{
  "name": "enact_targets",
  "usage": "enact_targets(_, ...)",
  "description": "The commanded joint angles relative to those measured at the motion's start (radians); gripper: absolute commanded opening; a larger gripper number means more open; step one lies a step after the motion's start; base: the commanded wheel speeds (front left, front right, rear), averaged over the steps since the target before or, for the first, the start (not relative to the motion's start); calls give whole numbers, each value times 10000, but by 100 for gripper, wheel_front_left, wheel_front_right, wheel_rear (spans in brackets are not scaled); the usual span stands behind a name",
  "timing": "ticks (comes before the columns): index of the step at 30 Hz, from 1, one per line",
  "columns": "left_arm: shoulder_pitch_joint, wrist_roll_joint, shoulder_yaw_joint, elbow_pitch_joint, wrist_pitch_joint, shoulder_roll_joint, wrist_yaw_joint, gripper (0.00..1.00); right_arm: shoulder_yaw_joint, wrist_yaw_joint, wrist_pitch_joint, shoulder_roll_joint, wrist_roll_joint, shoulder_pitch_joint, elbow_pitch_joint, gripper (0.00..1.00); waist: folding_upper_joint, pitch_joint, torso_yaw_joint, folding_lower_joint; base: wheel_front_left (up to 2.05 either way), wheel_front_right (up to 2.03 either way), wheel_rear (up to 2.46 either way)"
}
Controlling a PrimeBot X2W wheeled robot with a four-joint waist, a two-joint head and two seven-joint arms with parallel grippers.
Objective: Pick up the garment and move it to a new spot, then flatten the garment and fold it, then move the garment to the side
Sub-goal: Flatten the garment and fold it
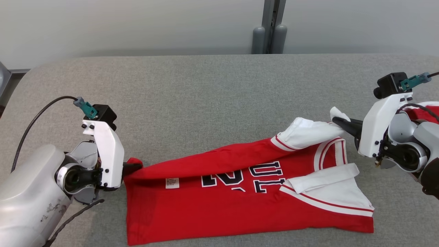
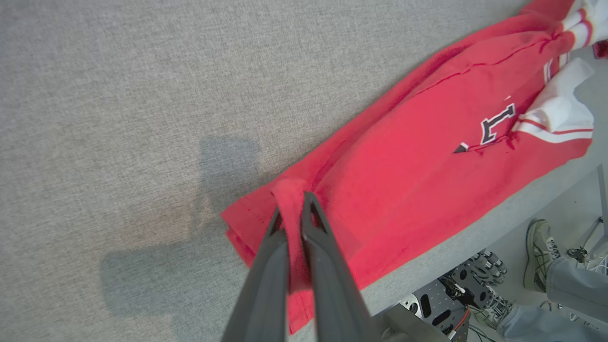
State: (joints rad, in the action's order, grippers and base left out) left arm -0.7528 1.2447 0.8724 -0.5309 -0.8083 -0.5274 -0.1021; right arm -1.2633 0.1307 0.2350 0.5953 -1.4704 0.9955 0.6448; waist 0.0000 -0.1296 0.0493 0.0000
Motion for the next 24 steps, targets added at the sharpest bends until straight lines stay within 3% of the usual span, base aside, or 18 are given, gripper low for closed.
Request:
enact_targets(1, 6, 39, 6, -58, -15, -57, -32, 0, 5, 1, 46, 61, -43, -85, -43, 0, 0, 30, -24, 0, 0, 0, 0)
enact_targets(16, 372, 343, 6, -213, 77, -212, -219, 0, -92, 1, 776, 420, -337, -687, -434, 0, 0, 372, -76, 0, 0, 0, 0)
enact_targets(24, 539, 252, 163, -342, 65, -206, -244, 0, -124, 1, 1703, 597, -568, -934, -707, 0, 0, 519, -170, 0, 0, 0, 0)
